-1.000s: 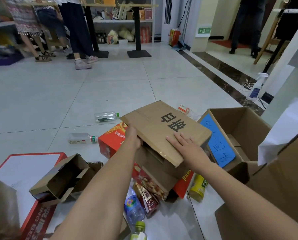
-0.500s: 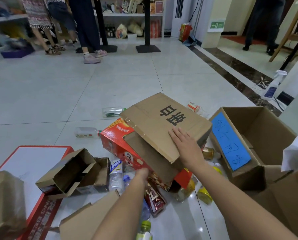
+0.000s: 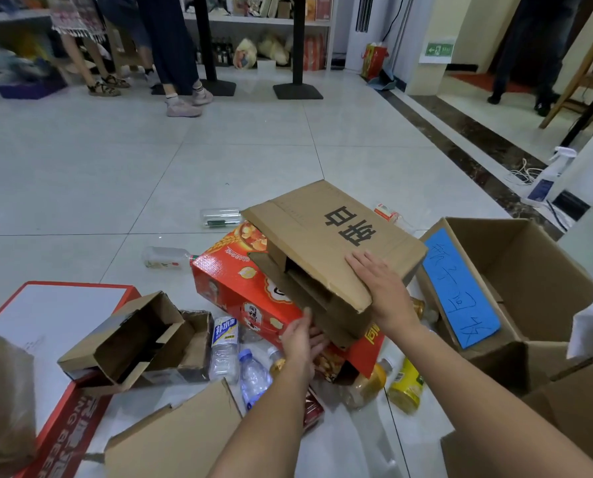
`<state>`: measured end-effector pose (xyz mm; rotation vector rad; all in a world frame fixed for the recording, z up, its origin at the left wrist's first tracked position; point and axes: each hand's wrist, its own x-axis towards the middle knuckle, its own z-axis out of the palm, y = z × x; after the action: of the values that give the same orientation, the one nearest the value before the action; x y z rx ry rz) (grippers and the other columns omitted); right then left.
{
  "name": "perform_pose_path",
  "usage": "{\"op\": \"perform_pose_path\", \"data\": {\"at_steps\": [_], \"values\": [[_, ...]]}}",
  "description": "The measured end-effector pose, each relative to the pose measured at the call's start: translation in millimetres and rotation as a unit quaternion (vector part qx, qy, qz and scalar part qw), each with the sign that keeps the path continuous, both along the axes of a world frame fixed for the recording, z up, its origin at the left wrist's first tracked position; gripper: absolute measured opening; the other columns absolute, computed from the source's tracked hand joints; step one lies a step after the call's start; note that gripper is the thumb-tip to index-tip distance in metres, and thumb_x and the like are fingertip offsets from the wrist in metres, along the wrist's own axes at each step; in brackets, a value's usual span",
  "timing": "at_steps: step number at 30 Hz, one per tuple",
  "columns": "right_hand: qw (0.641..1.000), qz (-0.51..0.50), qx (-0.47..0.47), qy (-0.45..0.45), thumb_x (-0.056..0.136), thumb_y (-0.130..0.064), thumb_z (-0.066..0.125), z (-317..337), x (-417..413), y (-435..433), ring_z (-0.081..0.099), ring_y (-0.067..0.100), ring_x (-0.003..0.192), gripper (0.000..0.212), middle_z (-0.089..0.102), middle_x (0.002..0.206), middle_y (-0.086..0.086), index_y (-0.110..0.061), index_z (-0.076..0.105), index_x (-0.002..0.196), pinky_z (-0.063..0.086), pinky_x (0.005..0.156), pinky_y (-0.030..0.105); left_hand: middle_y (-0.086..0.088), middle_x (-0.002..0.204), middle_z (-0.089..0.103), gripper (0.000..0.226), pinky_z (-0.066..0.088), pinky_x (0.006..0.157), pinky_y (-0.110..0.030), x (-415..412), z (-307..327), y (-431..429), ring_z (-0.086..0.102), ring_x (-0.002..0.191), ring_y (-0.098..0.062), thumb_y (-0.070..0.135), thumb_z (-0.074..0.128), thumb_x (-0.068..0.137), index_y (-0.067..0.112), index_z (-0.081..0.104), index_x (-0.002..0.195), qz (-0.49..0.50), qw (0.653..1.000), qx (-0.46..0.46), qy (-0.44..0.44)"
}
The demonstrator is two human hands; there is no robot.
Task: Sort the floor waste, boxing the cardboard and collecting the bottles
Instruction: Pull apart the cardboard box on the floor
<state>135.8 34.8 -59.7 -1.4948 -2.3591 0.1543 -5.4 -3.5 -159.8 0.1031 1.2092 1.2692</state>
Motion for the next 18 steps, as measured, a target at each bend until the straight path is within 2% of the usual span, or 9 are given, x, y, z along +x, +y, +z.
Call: {"op": "perform_pose_path", "data": {"at_steps": [2, 5, 8, 10, 12, 14, 16, 17, 18], "values": [[0.999, -0.015, -0.005, 0.029, 0.095, -0.008, 0.048, 6.0, -3.2, 8.3, 0.021, 0.017, 0.147, 0.057, 0.030, 0.156, -0.002, -0.022, 0.032, 0.148, 0.005, 0.119, 0.029, -0.017, 0.105, 0.062, 0.036, 0.055, 0.073, -0.032, -5.9, 6.7, 4.0, 0.063, 0.093, -0.029, 0.051, 0.039, 0.098, 0.022, 0.053, 0.112, -0.007, 0.999, 0.030, -0.038], [0.996, -0.047, -0.012, 0.076, 0.092, -0.001, 0.048, 11.8, -8.9, 17.7, 0.027, 0.019, 0.145, 0.057, 0.036, 0.153, 0.000, -0.020, 0.040, 0.145, 0.015, 0.120, 0.036, -0.007, 0.111, 0.060, 0.030, 0.051, 0.091, -0.037, -13.3, 11.0, 11.1, 0.059, 0.101, -0.024, 0.040, 0.040, 0.102, 0.021, 0.051, 0.122, -0.010, 0.998, 0.045, -0.033], [0.997, -0.048, 0.000, 0.059, 0.090, 0.002, 0.051, 8.0, -15.2, 15.2, 0.030, 0.020, 0.144, 0.057, 0.040, 0.151, 0.002, -0.017, 0.043, 0.143, 0.017, 0.118, 0.035, -0.007, 0.102, 0.064, 0.035, 0.051, 0.080, -0.032, -22.5, 2.4, 13.6, 0.062, 0.097, -0.025, 0.030, 0.040, 0.103, 0.006, 0.060, 0.118, 0.000, 0.996, 0.010, 0.091], [0.999, -0.031, 0.006, 0.038, 0.088, 0.002, 0.053, 0.8, -20.3, 8.9, 0.033, 0.023, 0.142, 0.057, 0.042, 0.149, 0.003, -0.015, 0.044, 0.142, 0.020, 0.116, 0.035, -0.010, 0.090, 0.066, 0.034, 0.047, 0.070, -0.029, -38.3, -9.6, 5.7, 0.064, 0.088, -0.030, 0.021, 0.043, 0.101, -0.003, 0.066, 0.109, -0.001, 0.975, -0.023, 0.222], [1.000, -0.018, 0.002, 0.020, 0.086, -0.002, 0.056, -7.7, -25.5, 3.5, 0.031, 0.024, 0.143, 0.059, 0.040, 0.150, 0.003, -0.014, 0.043, 0.143, 0.018, 0.118, 0.037, -0.013, 0.102, 0.067, 0.026, 0.045, 0.075, -0.027, -63.7, -22.9, -11.1, 0.063, 0.098, -0.032, 0.008, 0.048, 0.095, 0.000, 0.066, 0.111, -0.064, 0.915, -0.067, 0.393], [1.000, -0.017, 0.008, 0.009, 0.086, -0.003, 0.057, -16.0, -29.4, 1.6, 0.029, 0.024, 0.143, 0.061, 0.040, 0.150, 0.004, -0.015, 0.042, 0.143, 0.019, 0.120, 0.039, -0.013, 0.123, 0.060, 0.033, 0.047, 0.090, -0.032, -94.5, -42.2, -31.2, 0.056, 0.114, -0.031, 0.009, 0.051, 0.090, 0.006, 0.057, 0.123, -0.183, 0.818, -0.115, 0.533], [0.999, -0.024, 0.020, 0.004, 0.086, -0.001, 0.055, -18.6, -32.9, 1.5, 0.031, 0.025, 0.143, 0.059, 0.042, 0.149, 0.004, -0.014, 0.043, 0.142, 0.022, 0.118, 0.041, -0.011, 0.137, 0.048, 0.047, 0.040, 0.103, -0.034, -121.6, -56.6, -54.1, 0.044, 0.128, -0.029, 0.020, 0.057, 0.088, 0.011, 0.047, 0.133, -0.310, 0.701, -0.165, 0.621], [0.999, -0.028, 0.026, 0.003, 0.086, -0.001, 0.054, -18.0, -35.8, 1.4, 0.033, 0.026, 0.142, 0.058, 0.043, 0.148, 0.004, -0.014, 0.044, 0.142, 0.024, 0.117, 0.042, -0.009, 0.140, 0.045, 0.053, 0.036, 0.106, -0.033, -132.0, -61.5, -64.1, 0.040, 0.131, -0.028, 0.028, 0.060, 0.087, 0.014, 0.045, 0.135, -0.348, 0.657, -0.182, 0.644], [0.999, -0.034, 0.030, 0.005, 0.087, 0.000, 0.053, -16.9, -39.1, 0.8, 0.034, 0.026, 0.141, 0.057, 0.044, 0.147, 0.005, -0.014, 0.045, 0.141, 0.025, 0.117, 0.042, -0.008, 0.141, 0.045, 0.058, 0.035, 0.106, -0.033, -139.2, -64.0, -72.7, 0.040, 0.132, -0.026, 0.038, 0.063, 0.085, 0.016, 0.044, 0.135, -0.367, 0.636, -0.193, 0.650]]}}
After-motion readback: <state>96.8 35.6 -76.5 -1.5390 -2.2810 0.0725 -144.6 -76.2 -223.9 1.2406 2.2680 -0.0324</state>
